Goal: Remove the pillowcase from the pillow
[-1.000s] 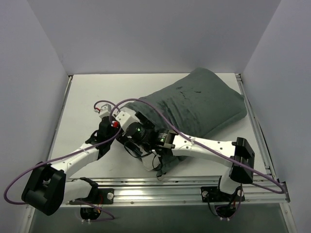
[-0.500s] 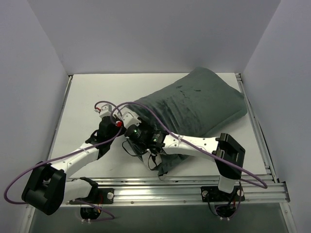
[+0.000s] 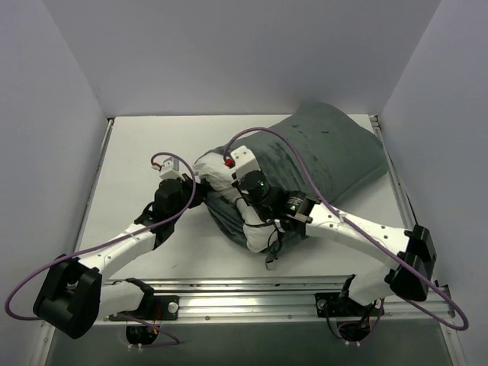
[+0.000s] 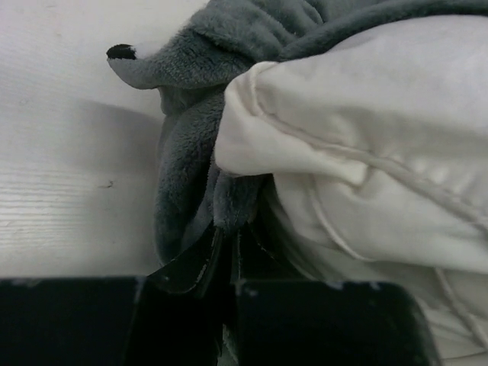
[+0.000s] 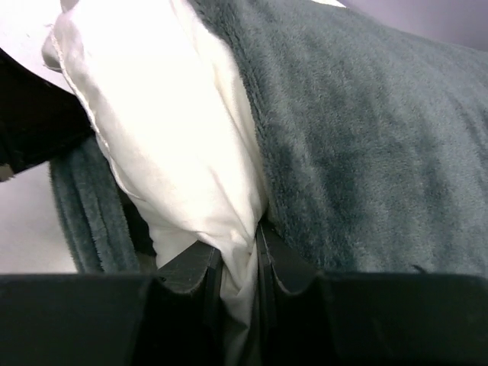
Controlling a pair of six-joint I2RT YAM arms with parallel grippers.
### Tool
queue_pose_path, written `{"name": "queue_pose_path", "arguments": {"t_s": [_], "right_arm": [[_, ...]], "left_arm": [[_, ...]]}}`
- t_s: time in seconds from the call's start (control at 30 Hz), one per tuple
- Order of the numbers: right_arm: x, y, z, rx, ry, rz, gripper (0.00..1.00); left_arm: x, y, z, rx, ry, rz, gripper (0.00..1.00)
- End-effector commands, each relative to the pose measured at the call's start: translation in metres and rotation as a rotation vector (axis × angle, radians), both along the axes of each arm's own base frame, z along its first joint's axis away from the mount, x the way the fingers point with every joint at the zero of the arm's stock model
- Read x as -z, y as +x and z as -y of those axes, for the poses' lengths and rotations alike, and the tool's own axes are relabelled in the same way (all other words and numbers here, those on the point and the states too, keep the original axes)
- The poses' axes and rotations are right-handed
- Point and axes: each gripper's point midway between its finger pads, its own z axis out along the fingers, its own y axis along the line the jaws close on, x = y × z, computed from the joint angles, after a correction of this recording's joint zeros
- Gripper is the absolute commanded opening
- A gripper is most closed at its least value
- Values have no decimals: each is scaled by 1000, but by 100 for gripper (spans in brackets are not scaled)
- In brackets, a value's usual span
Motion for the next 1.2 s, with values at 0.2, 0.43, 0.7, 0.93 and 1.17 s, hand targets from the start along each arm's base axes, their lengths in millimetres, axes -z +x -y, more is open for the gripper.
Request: {"name": "queue_pose_path", "arguments": {"t_s": [0.2, 0.43, 0.7, 0.93, 1.17], "right_arm": [[-92, 12, 13, 69, 374, 130, 0], [-143, 0, 26, 13, 485, 174, 0], [-122, -12, -14, -131, 590, 68, 0], [-81, -16, -37, -176, 623, -35, 0], [-61, -10, -56, -196, 559, -109, 9]], "left_arm": [[-20, 17, 47, 63, -78, 122, 13], [-11, 40, 37, -105, -126, 115, 21], [-58, 52, 98, 19, -263, 286, 34], [-70, 23, 47, -57, -237, 275, 78], [-55, -31, -8, -101, -107, 91, 95]]}}
